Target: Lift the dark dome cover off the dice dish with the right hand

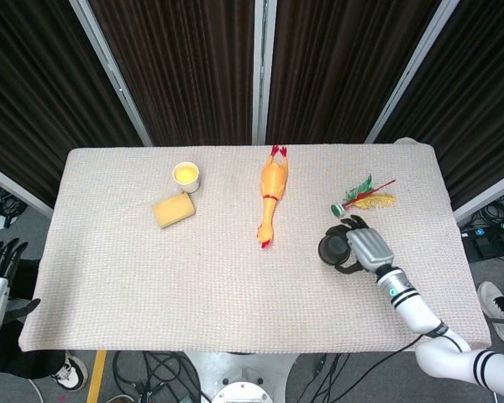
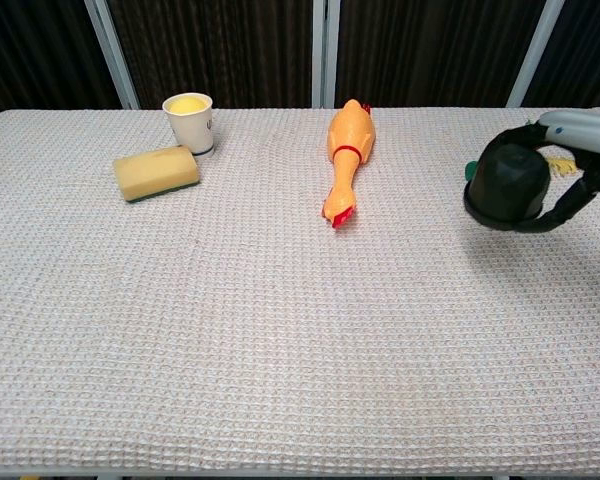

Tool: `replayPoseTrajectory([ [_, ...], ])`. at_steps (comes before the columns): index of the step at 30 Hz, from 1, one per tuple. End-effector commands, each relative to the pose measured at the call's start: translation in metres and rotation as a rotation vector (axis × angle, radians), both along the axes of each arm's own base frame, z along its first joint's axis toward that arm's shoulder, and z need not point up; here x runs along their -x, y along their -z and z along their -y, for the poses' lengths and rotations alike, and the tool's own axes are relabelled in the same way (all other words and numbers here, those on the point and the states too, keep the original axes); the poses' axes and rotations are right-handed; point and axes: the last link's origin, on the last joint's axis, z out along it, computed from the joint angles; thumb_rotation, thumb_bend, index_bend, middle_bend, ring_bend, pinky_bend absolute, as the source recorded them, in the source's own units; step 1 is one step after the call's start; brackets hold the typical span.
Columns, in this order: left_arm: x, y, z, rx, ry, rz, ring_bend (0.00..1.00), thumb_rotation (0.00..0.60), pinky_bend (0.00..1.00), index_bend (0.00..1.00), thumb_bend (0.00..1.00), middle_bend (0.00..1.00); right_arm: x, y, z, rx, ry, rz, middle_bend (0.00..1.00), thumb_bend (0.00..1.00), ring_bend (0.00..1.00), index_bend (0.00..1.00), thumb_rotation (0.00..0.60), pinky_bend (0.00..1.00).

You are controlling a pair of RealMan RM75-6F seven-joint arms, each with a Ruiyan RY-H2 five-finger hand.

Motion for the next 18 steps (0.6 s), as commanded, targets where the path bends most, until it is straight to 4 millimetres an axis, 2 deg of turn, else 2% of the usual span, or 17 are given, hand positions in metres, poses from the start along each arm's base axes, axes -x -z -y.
replayPoseTrajectory([
  [1, 0.001, -0.001, 0.001, -0.003, -0.004, 0.000, 0.00, 0.600, 0.10, 0.07, 0.11, 0.03, 0.020, 0.002, 0.003, 0.034, 0.067, -0.012, 0.46, 0.29, 0.10, 0.39, 0.600, 0.00],
  [3, 0.003, -0.001, 0.002, -0.003, -0.011, 0.003, 0.00, 0.600, 0.10, 0.07, 0.11, 0.03, 0.029, -0.001, 0.002, 0.041, 0.080, -0.030, 0.46, 0.29, 0.10, 0.39, 0.600, 0.00],
  [6, 0.004, 0.001, 0.003, 0.002, -0.012, 0.007, 0.00, 0.600, 0.10, 0.07, 0.11, 0.03, 0.035, 0.008, -0.005, 0.018, 0.069, -0.051, 0.46, 0.29, 0.10, 0.39, 0.600, 0.00],
  [12, 0.005, 0.000, 0.004, 0.001, -0.012, -0.002, 0.00, 0.600, 0.10, 0.07, 0.11, 0.03, 0.037, 0.026, -0.009, -0.009, 0.064, -0.041, 0.46, 0.29, 0.10, 0.39, 0.600, 0.00],
  [18, 0.009, -0.002, 0.007, -0.001, -0.021, -0.003, 0.00, 0.600, 0.10, 0.07, 0.11, 0.03, 0.044, 0.035, -0.009, -0.020, 0.073, -0.054, 0.44, 0.26, 0.08, 0.38, 0.600, 0.00],
])
